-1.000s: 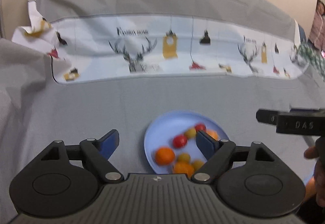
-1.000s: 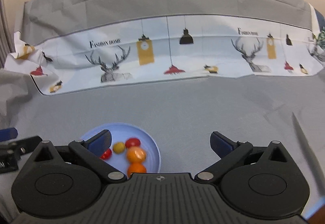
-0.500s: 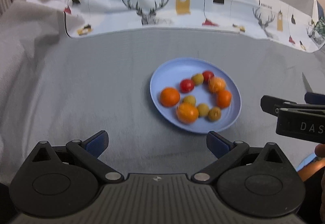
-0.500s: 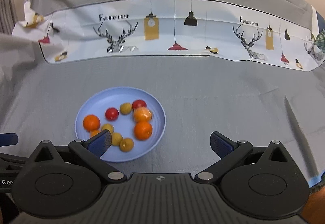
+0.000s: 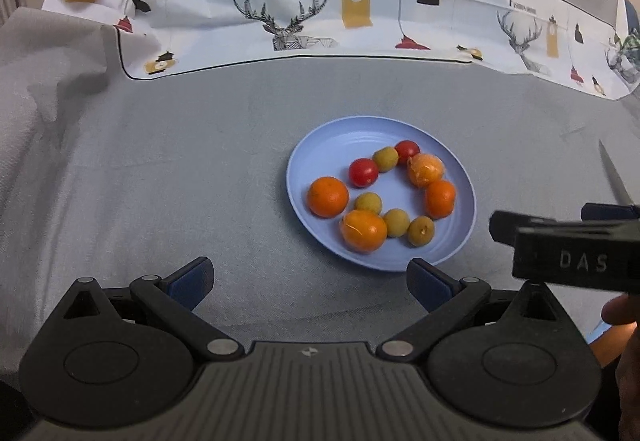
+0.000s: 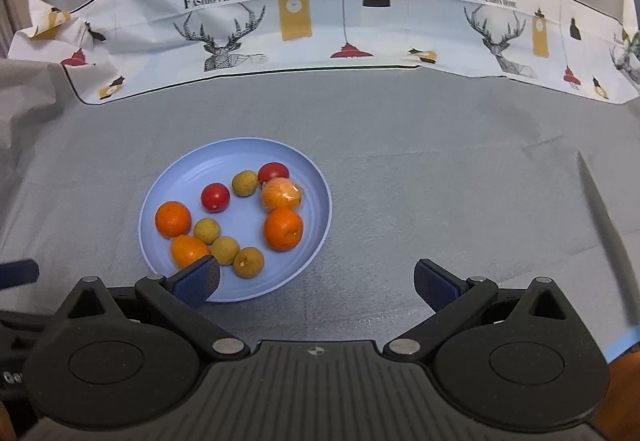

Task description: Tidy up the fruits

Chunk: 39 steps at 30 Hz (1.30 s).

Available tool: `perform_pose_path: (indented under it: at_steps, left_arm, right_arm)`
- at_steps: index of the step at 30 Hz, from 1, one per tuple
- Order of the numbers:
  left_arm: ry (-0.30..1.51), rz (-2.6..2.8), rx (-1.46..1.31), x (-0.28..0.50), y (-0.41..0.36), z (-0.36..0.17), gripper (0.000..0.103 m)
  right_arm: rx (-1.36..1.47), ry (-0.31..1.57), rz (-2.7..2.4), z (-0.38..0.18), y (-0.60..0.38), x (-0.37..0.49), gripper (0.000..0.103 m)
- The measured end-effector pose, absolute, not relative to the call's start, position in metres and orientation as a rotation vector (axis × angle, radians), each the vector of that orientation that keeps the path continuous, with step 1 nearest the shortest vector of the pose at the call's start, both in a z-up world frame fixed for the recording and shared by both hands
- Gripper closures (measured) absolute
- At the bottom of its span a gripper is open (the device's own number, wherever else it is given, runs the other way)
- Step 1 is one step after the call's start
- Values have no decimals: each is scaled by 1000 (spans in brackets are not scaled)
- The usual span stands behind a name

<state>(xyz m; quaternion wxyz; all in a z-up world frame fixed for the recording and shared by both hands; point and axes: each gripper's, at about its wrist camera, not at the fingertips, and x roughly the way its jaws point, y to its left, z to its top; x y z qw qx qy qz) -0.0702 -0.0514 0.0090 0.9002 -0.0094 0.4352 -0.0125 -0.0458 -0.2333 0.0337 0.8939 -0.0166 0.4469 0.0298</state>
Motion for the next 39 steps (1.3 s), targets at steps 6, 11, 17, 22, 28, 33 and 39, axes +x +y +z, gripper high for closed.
perform_pose_path:
  at_steps: [6,11,17,22,28,33,39]
  left_arm:
    - [907,-22,-34,-67,-49,9,0]
    - [909,-21,-38,-65,-49,8,0]
    - [902,15,-31,-59,-39,-4,0]
    - [901,22,-88,-51,-30,-5,0]
    - [894,7,-67,-50,-37,-6,0]
    - [898,5,-66,-50,-38,-7,0]
    - [897,3,-68,-51,-37,-7,0]
  right_arm:
    - [-18,922,67,33,-236,-42,1]
    - [-49,900,60,33,-232,-42,1]
    - [-86,896,57,31,-228,-38,1]
    - [-167,902,70,23,-218,-37,1]
    - [-168,913,55,19,-222,-34,1]
    - [-170,915,57,18,-223,-35,1]
    - [-168,917,54,18,-221,-35,1]
